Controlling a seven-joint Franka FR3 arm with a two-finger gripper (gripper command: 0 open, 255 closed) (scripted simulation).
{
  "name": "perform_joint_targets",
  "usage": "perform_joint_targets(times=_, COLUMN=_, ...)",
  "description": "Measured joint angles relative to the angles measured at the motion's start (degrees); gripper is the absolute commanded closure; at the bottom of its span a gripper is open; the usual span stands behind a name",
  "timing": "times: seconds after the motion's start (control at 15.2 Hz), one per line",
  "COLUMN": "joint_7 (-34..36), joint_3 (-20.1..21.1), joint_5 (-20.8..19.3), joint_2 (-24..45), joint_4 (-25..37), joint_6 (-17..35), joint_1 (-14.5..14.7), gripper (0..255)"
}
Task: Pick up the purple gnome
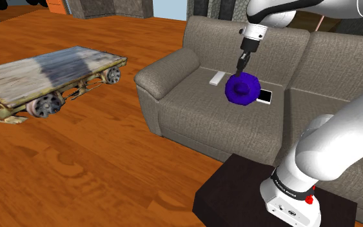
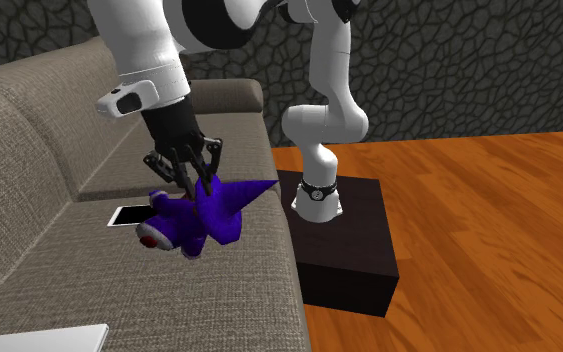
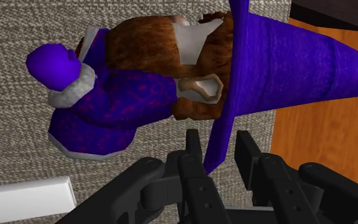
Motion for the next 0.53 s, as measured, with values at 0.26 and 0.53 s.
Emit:
perform_joint_targets(times=0.26, joint_7=0.7, joint_3=0.4, joint_5=-0.1, joint_2=-0.4, joint_4=2.8, joint_6=-3.1, joint_1=0.1, gripper=255)
perform_joint_targets(times=0.53, joint_7=1.0, joint_3=0.6, joint_5=0.0, joint_2=-0.3, joint_4=5.6, joint_6=-5.8, joint_1=0.2, gripper=255)
